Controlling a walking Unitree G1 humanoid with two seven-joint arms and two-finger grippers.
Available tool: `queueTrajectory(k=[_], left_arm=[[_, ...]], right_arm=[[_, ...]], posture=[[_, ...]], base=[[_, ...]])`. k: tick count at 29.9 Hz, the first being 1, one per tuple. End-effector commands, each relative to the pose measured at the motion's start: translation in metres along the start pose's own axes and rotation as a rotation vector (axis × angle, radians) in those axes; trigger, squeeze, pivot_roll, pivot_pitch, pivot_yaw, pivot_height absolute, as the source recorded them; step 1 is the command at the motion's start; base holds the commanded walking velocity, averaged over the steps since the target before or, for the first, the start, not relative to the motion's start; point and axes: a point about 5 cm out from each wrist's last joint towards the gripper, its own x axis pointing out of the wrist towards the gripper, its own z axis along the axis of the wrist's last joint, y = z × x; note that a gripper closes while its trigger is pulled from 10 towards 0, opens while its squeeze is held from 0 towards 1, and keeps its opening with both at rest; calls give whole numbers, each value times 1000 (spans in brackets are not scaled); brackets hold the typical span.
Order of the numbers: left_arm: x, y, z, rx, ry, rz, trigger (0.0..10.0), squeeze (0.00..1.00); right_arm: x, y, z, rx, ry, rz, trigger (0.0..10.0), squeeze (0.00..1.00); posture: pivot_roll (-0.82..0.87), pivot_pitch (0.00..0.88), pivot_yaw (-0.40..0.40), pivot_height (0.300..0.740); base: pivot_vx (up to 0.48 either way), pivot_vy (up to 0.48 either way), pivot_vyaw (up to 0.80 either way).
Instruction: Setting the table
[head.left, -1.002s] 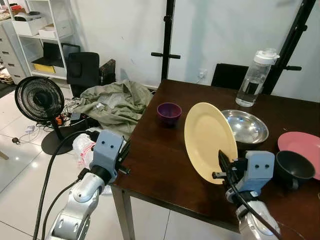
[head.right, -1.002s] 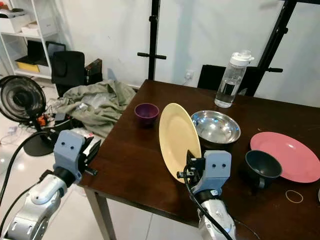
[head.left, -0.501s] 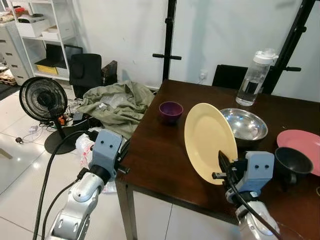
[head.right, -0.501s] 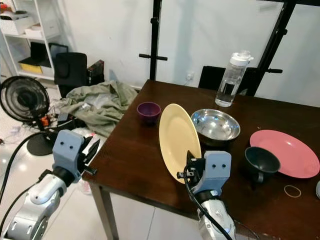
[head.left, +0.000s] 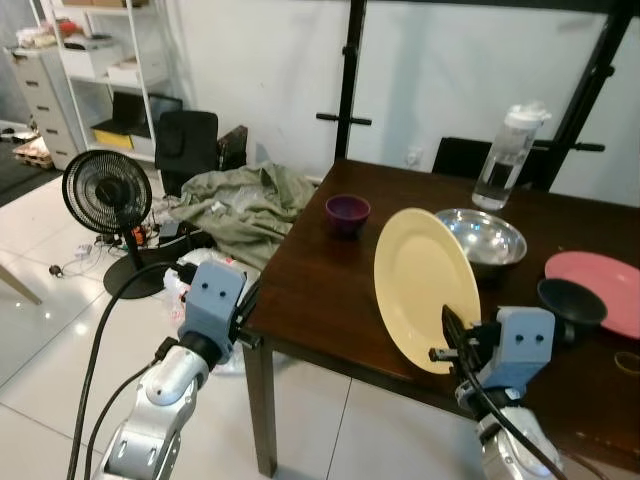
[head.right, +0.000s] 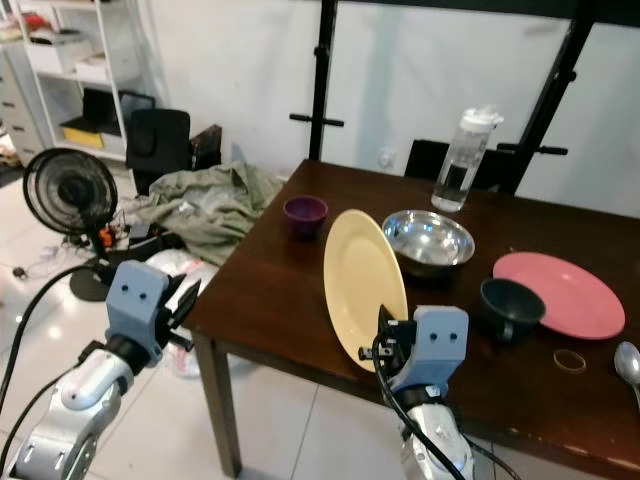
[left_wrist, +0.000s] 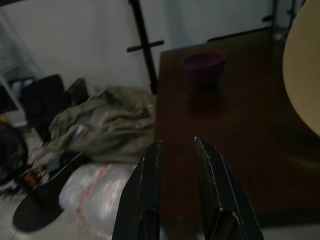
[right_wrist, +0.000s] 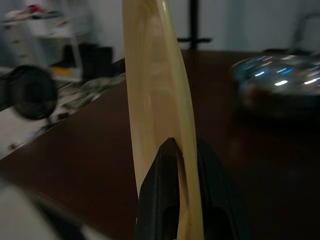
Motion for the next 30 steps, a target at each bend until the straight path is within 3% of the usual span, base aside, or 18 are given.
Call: queueTrajectory(k=[1,30], left_arm=[[-2,0,-5,3,22,-2,10000,0],[-1,0,-4,2,19,-10,10000,0]], right_arm=[[-1,-1,0,1,-2,-2,10000,0],[-2,1,-1,12,0,3,10000,0]], posture=[[39,33,70,740],[40,39,73,740]], base=[[-304,0,0],[-307,0,0]])
